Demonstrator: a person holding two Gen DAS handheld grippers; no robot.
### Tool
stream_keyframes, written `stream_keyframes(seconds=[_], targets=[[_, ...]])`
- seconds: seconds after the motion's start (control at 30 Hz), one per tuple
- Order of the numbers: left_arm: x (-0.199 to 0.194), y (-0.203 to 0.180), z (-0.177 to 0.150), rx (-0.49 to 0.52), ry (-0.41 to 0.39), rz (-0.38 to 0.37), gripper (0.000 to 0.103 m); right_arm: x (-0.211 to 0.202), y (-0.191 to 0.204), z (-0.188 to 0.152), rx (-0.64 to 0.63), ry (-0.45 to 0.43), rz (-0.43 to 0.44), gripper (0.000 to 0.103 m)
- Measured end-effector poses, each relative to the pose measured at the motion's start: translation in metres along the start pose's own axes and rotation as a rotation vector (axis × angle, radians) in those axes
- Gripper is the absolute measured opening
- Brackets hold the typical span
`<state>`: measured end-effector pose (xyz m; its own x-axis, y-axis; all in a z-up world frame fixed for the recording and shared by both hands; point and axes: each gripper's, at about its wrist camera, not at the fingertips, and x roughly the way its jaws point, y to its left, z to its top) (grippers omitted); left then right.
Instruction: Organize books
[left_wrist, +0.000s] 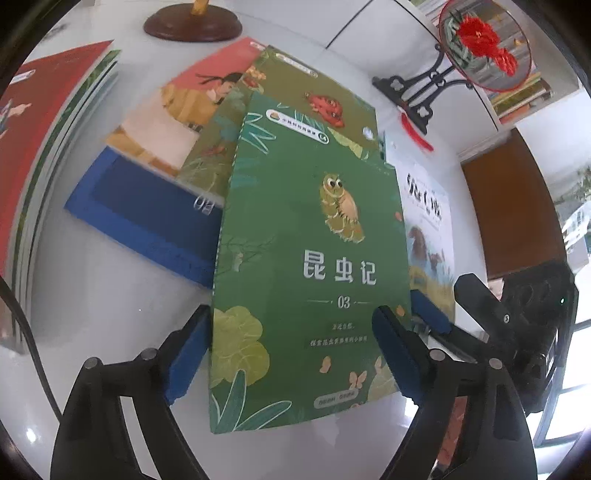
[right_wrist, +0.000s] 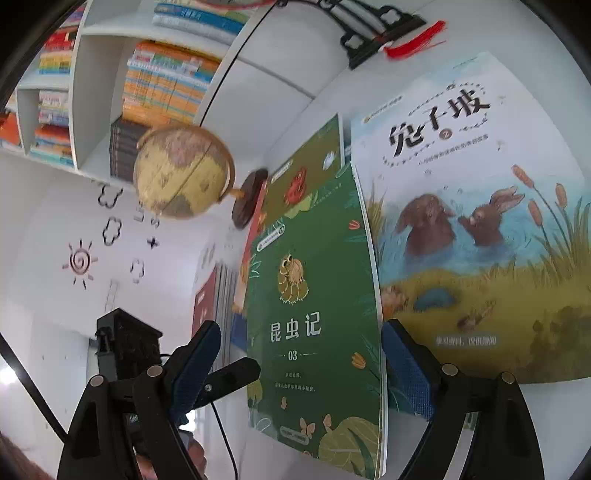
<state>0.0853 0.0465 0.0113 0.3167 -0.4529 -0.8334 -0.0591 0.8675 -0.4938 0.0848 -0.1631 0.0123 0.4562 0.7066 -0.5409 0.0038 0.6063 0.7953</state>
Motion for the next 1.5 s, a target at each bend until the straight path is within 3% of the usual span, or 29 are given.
stream_keyframes(seconds=[0.13,0.27,0.33,0.4,0.5,0.6,0.67,0.77,0.8,0.87,0.93,1.03,1.1,1.17,1.3,1.43,1.5], targets=[[-0.002,-0.001,-0.004,0.057,-0.001,0.086,0.084,0.0,0.004,-0.014,-0.013,0.07,0.008,0.088],[-0.001,-0.002,-0.003,0.091,-0.004,0.086,0.084,-0.01,-0.005,-0.031,0.05,0.093,0.02,0.082],[0.0,-0.002,-0.003,0.103,-0.017,0.077,0.085,-0.012,-0.001,-0.036,0.007,0.069,-0.016,0.082],[0.001,-0.003,-0.004,0.127,-0.014,0.059,0.09,-0.002,0.009,-0.039,-0.047,0.072,-0.032,0.086],[0.001,-0.003,-0.004,0.155,0.002,0.039,0.091,0.006,0.02,-0.042,-0.109,0.065,-0.037,0.103],[-0.002,0.003,-0.004,0.123,0.005,-0.007,0.091,0.006,0.02,-0.045,-0.106,0.045,-0.042,0.101],[-0.005,0.008,-0.003,0.109,-0.011,0.013,0.091,0.004,0.016,-0.046,-0.06,0.039,-0.043,0.092],[-0.006,0.014,-0.003,0.111,-0.014,0.008,0.091,-0.015,0.01,-0.048,-0.032,0.0,0.085,0.05],[-0.007,0.016,-0.004,0.107,-0.015,-0.006,0.091,-0.021,0.012,-0.05,-0.057,-0.011,0.139,0.045],[-0.008,0.018,-0.004,0.103,-0.015,-0.023,0.091,-0.019,0.013,-0.051,-0.086,0.021,0.155,0.045],[-0.008,0.019,-0.005,0.101,-0.022,-0.032,0.091,-0.009,0.008,-0.051,-0.072,0.054,0.098,0.045],[-0.007,0.015,-0.009,0.136,-0.029,-0.014,0.091,0.007,0.007,-0.056,-0.06,0.083,0.117,0.044],[-0.005,0.012,-0.011,0.152,-0.033,0.001,0.091,0.015,0.013,-0.06,-0.112,0.077,0.019,0.026],[-0.006,0.013,-0.011,0.125,-0.035,-0.013,0.091,0.02,0.016,-0.062,-0.139,0.067,-0.094,0.015],[-0.008,0.02,-0.013,0.033,-0.037,-0.052,0.085,0.015,0.019,-0.065,-0.172,0.039,-0.149,0.015],[-0.019,0.004,-0.02,0.068,-0.053,-0.046,0.083,0.018,0.019,-0.058,-0.197,0.069,-0.185,0.015],[-0.025,-0.002,-0.022,0.077,-0.075,-0.095,0.083,0.017,0.015,-0.056,-0.192,0.063,-0.186,0.015]])
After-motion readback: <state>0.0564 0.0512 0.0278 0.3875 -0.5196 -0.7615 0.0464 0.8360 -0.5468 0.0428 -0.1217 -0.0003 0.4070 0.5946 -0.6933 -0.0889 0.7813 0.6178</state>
